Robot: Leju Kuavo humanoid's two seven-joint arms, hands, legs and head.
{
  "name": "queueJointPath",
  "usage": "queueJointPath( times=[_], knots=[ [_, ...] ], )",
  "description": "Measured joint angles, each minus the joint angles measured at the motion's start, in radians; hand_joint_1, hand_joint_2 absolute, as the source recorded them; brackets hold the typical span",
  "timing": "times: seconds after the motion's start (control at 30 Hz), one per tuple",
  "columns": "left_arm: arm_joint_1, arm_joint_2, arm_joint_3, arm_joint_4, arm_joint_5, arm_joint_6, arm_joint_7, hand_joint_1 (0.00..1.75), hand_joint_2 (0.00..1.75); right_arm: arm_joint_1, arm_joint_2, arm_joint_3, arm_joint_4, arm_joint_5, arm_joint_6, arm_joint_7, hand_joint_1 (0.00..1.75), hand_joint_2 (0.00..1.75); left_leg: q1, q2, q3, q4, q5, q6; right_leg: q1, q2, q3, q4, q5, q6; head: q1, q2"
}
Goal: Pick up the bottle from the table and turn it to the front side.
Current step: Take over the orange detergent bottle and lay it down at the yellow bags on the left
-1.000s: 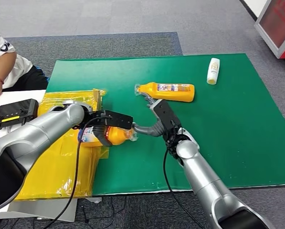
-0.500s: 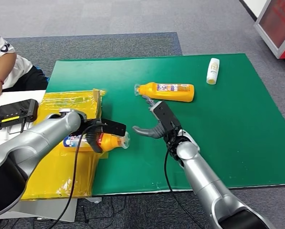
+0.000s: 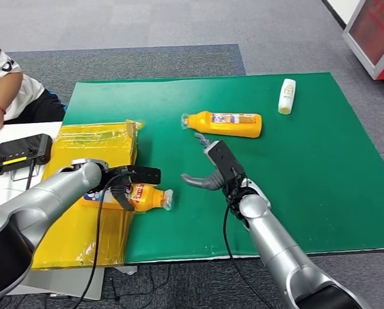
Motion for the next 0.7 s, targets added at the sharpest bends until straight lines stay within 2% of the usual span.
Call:
queueJointPath(
  times=[0.13, 0.27, 0.4, 0.5, 0.6, 0.7],
  knots=[
    [0.023, 0.014, 0.044, -0.007, 0.023, 0.052, -0.142, 0.0, 0.0, 0.018, -0.009, 0.0, -0.009, 0.001, 0.0, 0.003, 0.0, 1.75, 0.0, 0.0, -0.001, 0.0, 0.0, 0.0, 0.0, 0.0, 0.0, 0.0, 0.0, 0.0, 0.0, 0.0],
    [0.057, 0.067, 0.113, -0.068, 0.036, 0.109, -0.337, 0.0, 0.0, 0.038, -0.023, 0.0, -0.032, -0.005, 0.0, 0.009, 0.0, 1.75, 0.0, 0.0, -0.001, 0.0, 0.0, 0.0, 0.0, 0.001, -0.001, 0.0, 0.0, 0.0, 0.0, 0.0],
    [0.154, 0.157, 0.246, -0.227, 0.065, 0.095, -0.552, 0.0, 1.75, 0.05, -0.04, 0.002, -0.051, -0.024, 0.005, 0.014, 0.0, 1.75, 0.0, 0.001, 0.0, -0.001, -0.001, 0.0, 0.0, 0.002, -0.001, 0.0, -0.001, -0.001, 0.0, 0.0],
    [0.309, 0.221, 0.425, -0.434, 0.105, -0.009, -0.684, 0.0, 1.75, 0.057, -0.052, 0.004, -0.063, -0.04, 0.014, 0.014, 0.0, 1.75, 0.0, 0.001, 0.0, -0.001, -0.002, -0.001, 0.0, 0.002, -0.002, 0.0, -0.002, -0.001, 0.0, 0.0],
    [0.469, 0.245, 0.619, -0.644, 0.131, -0.128, -0.712, 0.0, 1.75, 0.063, -0.058, 0.007, -0.071, -0.044, 0.021, 0.014, 0.0, 1.75, 0.0, 0.001, -0.001, -0.001, -0.003, 0.0, 0.0, 0.002, -0.002, -0.001, -0.004, 0.0, 0.0, 0.0],
    [0.592, 0.239, 0.782, -0.783, 0.106, -0.178, -0.714, 0.0, 1.75, 0.076, -0.061, 0.01, -0.089, -0.037, 0.023, 0.008, 0.0, 1.75, 0.0, 0.001, -0.001, -0.001, -0.005, 0.0, 0.0, 0.002, -0.001, -0.001, -0.004, 0.0, 0.0, 0.0]
  ],
)
